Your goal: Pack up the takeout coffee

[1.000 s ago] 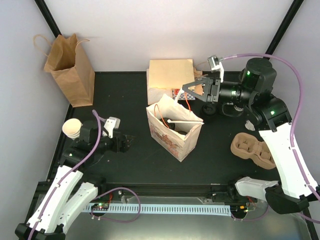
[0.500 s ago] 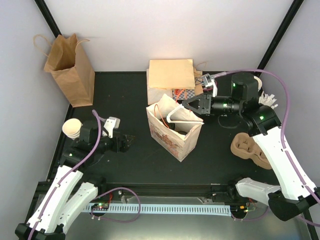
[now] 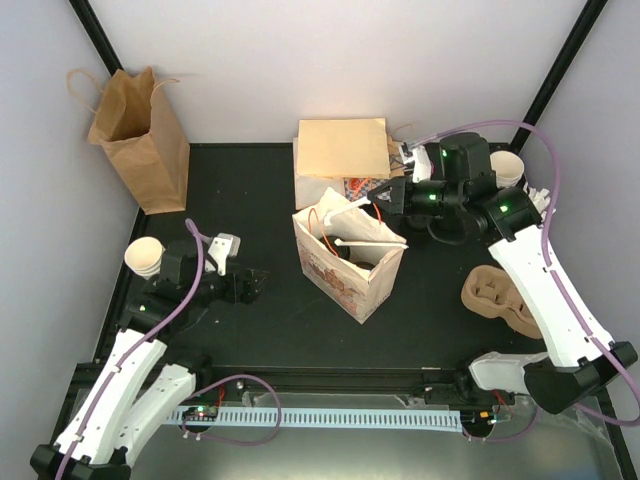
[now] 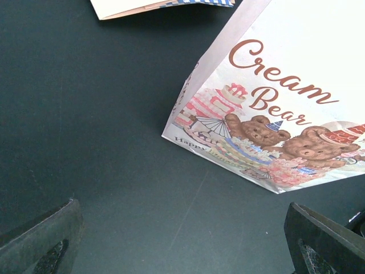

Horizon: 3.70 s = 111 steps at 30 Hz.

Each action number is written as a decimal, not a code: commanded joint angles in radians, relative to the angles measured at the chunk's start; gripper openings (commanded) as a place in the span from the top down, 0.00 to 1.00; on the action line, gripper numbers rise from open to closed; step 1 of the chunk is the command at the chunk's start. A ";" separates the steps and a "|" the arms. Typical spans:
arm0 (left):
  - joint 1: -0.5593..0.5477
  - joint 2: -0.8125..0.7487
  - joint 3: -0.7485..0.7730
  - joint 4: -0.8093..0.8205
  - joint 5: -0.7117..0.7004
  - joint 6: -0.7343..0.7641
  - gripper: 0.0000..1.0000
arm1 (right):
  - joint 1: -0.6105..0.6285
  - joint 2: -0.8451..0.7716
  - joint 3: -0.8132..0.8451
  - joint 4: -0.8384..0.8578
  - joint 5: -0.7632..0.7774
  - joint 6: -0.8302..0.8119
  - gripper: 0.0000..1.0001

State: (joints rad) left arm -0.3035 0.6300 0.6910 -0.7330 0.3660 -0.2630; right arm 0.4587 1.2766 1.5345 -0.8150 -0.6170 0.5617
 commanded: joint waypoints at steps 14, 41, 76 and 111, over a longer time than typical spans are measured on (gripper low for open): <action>-0.006 0.012 0.015 0.001 -0.009 -0.004 0.01 | 0.003 -0.170 -0.061 -0.202 0.498 -0.195 0.37; -0.006 -0.022 0.037 0.012 -0.012 -0.009 0.01 | 0.003 -0.874 -0.791 0.346 0.791 -0.358 0.00; 0.014 0.172 -0.317 0.960 -0.621 0.150 0.01 | -0.317 -0.456 -1.304 1.379 0.776 -0.562 0.00; 0.190 0.627 -0.389 1.576 -0.468 0.400 0.01 | -0.430 0.118 -1.267 1.857 0.648 -0.582 0.00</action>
State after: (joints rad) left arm -0.1234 1.2247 0.2966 0.7109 -0.1368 0.0879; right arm 0.0349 1.3956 0.2420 1.0027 0.0143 -0.0063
